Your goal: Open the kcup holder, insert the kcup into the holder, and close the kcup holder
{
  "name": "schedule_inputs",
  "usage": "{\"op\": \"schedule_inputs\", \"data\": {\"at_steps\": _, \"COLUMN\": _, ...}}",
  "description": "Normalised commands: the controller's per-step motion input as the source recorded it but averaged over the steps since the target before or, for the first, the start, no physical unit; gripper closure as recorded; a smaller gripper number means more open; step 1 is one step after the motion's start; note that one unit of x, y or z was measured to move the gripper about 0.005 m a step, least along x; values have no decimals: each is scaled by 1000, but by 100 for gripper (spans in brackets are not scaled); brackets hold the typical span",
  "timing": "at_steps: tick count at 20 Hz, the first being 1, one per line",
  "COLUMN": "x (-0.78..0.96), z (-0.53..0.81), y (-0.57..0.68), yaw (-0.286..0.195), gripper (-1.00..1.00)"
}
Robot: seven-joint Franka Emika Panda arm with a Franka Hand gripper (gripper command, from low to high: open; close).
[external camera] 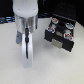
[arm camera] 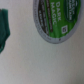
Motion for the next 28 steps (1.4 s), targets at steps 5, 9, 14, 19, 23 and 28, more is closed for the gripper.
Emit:
{"op": "schedule_inputs", "data": {"at_steps": 5, "x": -141, "z": -278, "y": 6, "yaw": 0, "gripper": -100}}
{"op": "schedule_inputs", "data": {"at_steps": 9, "x": -174, "z": -291, "y": 0, "yaw": 0, "gripper": -100}}
{"op": "schedule_inputs", "data": {"at_steps": 14, "x": -26, "z": -105, "y": -79, "yaw": -81, "gripper": -100}}
{"op": "schedule_inputs", "data": {"at_steps": 19, "x": -33, "z": -13, "y": -45, "yaw": -81, "gripper": 100}}
{"op": "schedule_inputs", "data": {"at_steps": 23, "x": 13, "z": 0, "y": -12, "yaw": -41, "gripper": 100}}
{"op": "schedule_inputs", "data": {"at_steps": 28, "x": 25, "z": 165, "y": 8, "yaw": -46, "gripper": 100}}
